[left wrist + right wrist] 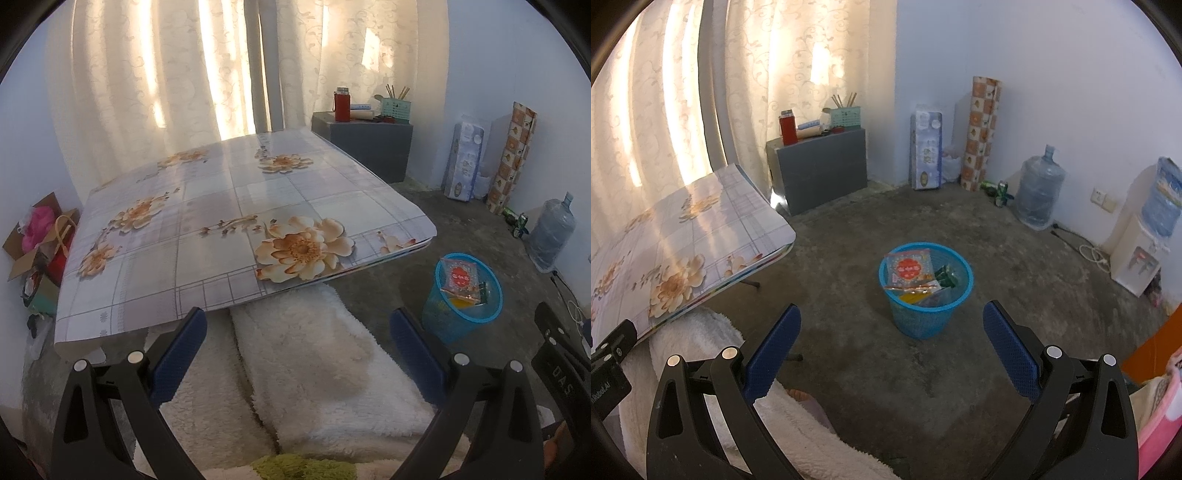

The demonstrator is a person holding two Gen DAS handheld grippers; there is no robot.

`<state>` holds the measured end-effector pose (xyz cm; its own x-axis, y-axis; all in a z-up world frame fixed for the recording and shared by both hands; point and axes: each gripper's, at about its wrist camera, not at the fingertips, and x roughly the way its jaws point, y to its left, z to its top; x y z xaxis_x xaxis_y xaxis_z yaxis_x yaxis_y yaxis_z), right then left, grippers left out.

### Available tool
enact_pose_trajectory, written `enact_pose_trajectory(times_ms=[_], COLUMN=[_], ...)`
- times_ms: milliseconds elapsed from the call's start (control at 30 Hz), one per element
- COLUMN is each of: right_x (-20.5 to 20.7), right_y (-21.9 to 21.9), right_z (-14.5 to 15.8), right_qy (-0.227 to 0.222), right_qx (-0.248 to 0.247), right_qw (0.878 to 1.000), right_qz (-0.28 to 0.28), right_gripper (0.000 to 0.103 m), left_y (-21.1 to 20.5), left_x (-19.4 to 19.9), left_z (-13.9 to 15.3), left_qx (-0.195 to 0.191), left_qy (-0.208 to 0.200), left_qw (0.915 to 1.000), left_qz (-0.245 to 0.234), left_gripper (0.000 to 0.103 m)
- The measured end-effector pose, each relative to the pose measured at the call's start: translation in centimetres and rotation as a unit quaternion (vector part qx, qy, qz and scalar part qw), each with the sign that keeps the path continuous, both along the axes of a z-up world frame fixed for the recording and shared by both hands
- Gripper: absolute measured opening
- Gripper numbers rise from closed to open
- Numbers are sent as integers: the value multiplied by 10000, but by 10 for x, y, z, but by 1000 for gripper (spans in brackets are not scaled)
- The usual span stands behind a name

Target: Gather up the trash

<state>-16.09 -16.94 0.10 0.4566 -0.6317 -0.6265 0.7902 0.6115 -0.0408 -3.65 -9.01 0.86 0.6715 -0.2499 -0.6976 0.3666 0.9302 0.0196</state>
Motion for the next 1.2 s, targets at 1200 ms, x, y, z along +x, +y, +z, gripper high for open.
enact_pose_trajectory(times_ms=[1200], right_x=[0], right_y=[3], right_z=[1], right_qy=[12], right_qx=[26], right_qw=[10000], right_qz=[-7], right_gripper=[95], left_y=[5], left_x=[2], left_z=[4], left_qx=[-59], left_qy=[-21], left_qw=[10000], left_qz=[-27], left_gripper=[97])
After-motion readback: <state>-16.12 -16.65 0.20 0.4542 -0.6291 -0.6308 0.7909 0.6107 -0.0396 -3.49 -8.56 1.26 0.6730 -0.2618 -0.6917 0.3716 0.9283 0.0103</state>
